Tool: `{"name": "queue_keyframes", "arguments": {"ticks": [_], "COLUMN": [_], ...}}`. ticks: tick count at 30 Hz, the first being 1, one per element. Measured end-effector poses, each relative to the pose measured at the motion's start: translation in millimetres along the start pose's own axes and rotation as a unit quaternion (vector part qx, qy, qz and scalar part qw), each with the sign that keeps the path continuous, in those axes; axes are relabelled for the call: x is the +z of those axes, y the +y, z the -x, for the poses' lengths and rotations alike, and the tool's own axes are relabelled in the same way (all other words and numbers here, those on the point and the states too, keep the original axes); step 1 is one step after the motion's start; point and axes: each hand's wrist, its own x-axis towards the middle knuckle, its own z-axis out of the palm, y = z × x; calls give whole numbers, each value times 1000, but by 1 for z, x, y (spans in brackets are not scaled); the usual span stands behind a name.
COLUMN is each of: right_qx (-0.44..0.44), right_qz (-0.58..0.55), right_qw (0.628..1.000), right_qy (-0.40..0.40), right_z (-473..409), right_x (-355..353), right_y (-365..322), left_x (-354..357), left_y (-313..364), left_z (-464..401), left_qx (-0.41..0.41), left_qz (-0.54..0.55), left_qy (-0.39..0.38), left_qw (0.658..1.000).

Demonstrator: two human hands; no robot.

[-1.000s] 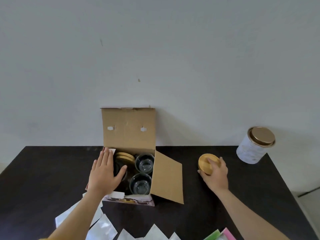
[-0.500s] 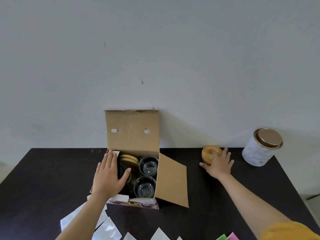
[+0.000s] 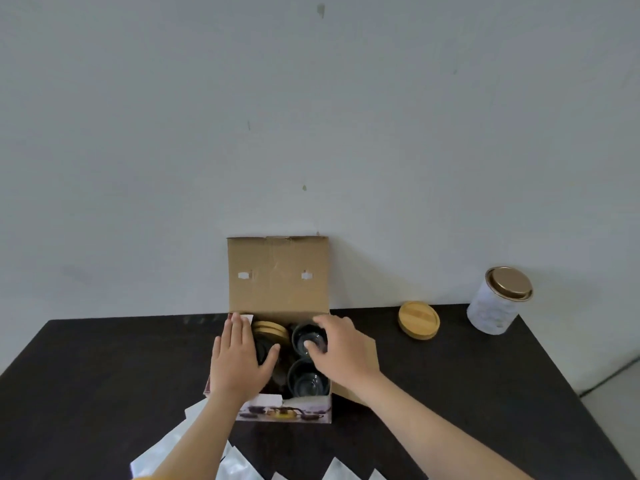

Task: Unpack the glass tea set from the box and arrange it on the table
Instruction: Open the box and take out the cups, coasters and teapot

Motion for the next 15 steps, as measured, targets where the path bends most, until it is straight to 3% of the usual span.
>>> {"name": "queue_keyframes", "arguments": {"ticks": [7,11,15], "right_qx": [87,95,86], "right_qz": [238,271,222], "right_qw": [960,950,968], "right_qy": [-115,-121,-81], "right_z": [-35,-44,-45], "right_x": [25,31,26], "right_y": [-32,-35,-33], "left_x": [-1,0,2], "left_y": [-1,-3,-2], "left_z": [1,1,-1], "left_qx": [7,8,7], "left_qz": [13,19,21], "left_qy": [4,8,12], "left_qw": [1000,1000,1000]}}
